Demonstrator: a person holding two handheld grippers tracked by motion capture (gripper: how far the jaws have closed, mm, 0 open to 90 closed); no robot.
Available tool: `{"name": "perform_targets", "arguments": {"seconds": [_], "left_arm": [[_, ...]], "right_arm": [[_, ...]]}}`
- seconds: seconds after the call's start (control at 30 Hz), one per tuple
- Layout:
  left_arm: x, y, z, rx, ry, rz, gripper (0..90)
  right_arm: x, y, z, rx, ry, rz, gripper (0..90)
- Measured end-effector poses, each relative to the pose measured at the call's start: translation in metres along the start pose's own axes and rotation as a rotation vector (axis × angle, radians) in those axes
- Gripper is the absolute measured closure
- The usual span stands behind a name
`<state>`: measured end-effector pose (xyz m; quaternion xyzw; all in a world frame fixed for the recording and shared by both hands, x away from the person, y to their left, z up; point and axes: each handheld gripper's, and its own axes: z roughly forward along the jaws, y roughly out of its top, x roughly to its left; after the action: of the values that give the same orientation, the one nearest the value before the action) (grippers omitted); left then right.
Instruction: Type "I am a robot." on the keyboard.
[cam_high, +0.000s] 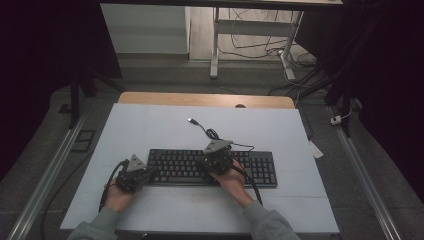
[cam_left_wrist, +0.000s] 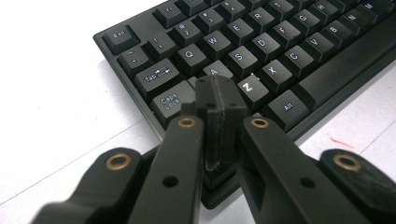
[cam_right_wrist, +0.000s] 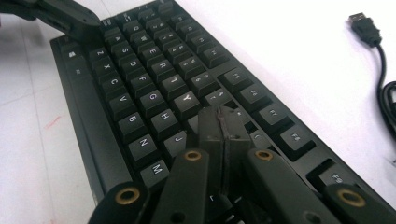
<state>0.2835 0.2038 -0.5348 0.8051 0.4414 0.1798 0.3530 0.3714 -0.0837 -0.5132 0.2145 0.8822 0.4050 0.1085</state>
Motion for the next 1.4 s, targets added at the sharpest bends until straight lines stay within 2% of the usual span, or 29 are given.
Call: {"name": "perform_targets", "arguments": {"seconds": [0.53,0.67,0.83,0.93,1.1,1.23,1.3,1.37,1.4], "left_arm": [[0.000,0.000,0.000,0.001,-0.002,0.000,88.9],[0.000,0.000,0.000,0.001,-0.002,0.001,88.9],[0.000,0.000,0.000,0.001,-0.003,0.000,88.9],[0.000,0.000,-0.001,0.000,-0.002,0.000,88.8],[0.000,0.000,-0.003,-0.018,0.011,-0.002,88.7],[0.001,0.000,-0.005,-0.030,0.009,-0.012,88.6],[0.001,0.000,-0.006,-0.037,0.005,-0.016,87.2],[0.001,0.000,-0.008,-0.053,-0.005,-0.022,81.8],[0.000,0.001,-0.009,-0.061,-0.006,-0.026,81.8]], "right_arm": [[-0.001,0.000,0.006,0.015,-0.014,-0.003,89.4],[-0.001,-0.001,0.008,0.036,-0.030,-0.013,89.7],[-0.001,-0.001,0.007,0.025,-0.020,-0.007,89.7],[0.000,0.000,0.004,-0.001,-0.018,-0.006,89.7],[0.000,0.002,-0.010,-0.044,-0.026,-0.015,89.7],[-0.003,0.001,-0.018,-0.067,-0.023,0.003,89.6],[-0.004,-0.001,-0.023,-0.086,-0.025,-0.001,77.7],[-0.005,-0.003,-0.026,-0.092,-0.026,0.008,67.2],[-0.005,-0.003,-0.026,-0.092,-0.026,0.008,67.2]]}}
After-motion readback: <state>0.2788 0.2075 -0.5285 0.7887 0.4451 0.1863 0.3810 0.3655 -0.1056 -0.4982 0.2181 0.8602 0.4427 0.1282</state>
